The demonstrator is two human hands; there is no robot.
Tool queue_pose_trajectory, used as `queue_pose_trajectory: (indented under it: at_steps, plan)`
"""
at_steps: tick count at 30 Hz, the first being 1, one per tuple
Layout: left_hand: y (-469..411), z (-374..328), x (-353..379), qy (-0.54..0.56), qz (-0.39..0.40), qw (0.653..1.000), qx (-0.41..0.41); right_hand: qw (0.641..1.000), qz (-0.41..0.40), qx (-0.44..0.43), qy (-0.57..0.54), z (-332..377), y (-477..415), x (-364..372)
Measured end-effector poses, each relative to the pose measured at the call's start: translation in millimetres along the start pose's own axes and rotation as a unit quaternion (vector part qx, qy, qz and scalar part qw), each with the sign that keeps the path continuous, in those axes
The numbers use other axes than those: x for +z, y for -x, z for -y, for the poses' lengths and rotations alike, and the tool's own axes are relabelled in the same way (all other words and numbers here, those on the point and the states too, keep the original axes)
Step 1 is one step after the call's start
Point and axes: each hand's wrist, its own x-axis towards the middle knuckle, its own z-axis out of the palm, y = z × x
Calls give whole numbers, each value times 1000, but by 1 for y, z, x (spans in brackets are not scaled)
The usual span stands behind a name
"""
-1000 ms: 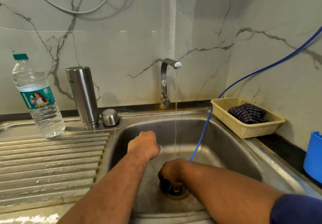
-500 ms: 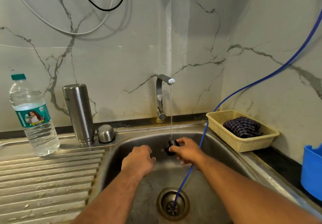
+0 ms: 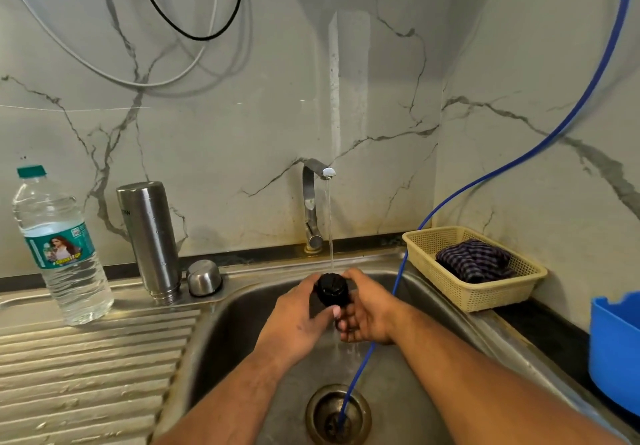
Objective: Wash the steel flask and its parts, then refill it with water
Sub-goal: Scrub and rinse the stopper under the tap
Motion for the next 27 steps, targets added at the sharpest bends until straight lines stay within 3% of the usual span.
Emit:
queue_pose_trajectory:
  at_steps: [4, 6, 8, 11, 14, 17, 19, 22, 25, 27]
  plan:
    - [0, -12, -1, 64, -39, 997, -3, 999, -2, 7, 37, 6, 19, 11]
    - [2, -16, -3, 58, -53, 997, -10, 993, -71, -20, 94, 8, 31, 15]
    - [6, -19, -6, 46, -52, 997, -27, 963, -160, -64, 206, 10, 41, 16]
    - [14, -33, -9, 29, -35, 997, -57, 866, -242, -135, 416, 24, 75, 2]
    - [15, -52, -13, 35, -46, 996, -66, 788, -254, -246, 504, 53, 122, -11]
    - [11, -77, -16, 46, -68, 994, -75, 668, -305, -363, 574, 70, 156, -16]
    - [17, -87, -8, 46, -92, 993, -60, 643, -217, -311, 665, 60, 168, -21]
    - [37, -90, 17, 55, -81, 994, -52, 612, -53, -134, 778, 41, 185, -33]
    - [47, -90, 26, 28, -23, 998, -57, 562, -90, -130, 812, 67, 214, -46]
    - [49, -91, 24, 51, -9, 997, -49, 476, -113, -84, 868, 90, 237, -55]
